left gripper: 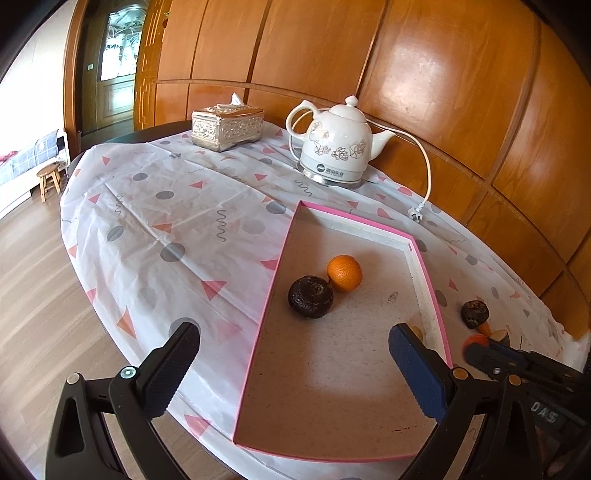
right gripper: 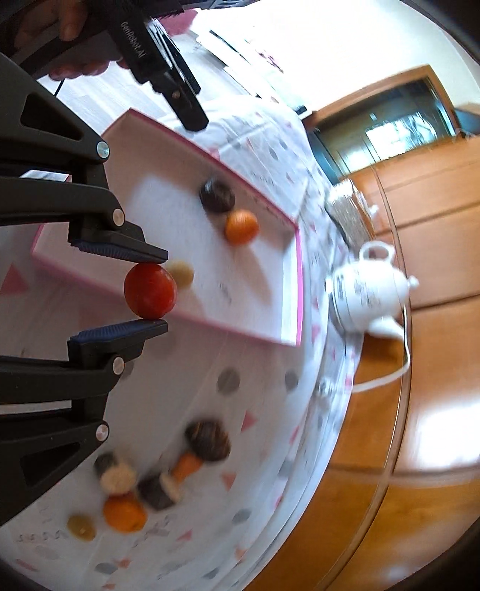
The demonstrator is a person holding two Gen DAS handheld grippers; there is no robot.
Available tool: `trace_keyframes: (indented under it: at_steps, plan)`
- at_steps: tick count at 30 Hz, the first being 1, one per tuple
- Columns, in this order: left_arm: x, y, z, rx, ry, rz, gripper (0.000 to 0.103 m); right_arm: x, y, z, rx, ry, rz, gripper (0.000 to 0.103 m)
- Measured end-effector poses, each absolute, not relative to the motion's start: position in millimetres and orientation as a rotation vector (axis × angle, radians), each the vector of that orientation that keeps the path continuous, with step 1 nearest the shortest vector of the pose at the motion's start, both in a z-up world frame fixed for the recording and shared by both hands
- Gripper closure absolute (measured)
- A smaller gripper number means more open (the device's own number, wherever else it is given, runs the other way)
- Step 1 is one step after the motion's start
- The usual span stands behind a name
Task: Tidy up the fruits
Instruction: 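Carry the tomato with the right tool into the tray and release it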
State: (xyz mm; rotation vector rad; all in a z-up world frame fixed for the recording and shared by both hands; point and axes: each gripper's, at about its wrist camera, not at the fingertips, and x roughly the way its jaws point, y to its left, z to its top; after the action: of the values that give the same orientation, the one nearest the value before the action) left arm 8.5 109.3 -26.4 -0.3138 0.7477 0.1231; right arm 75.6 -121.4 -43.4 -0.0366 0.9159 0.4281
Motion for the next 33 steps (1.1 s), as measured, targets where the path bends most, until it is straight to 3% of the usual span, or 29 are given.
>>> trace_keyframes:
  at_steps: [11, 33]
  plan:
    - [10, 125, -29, -0.357, 0.751, 0.154, 0.000, 98, -72, -57, -0.077, 0.966, 0.481, 0.072]
    - [10, 110, -26, -0.317, 0.756, 0.112, 0.000, 54, -118, -41, -0.073, 0.840, 0.276, 0.070]
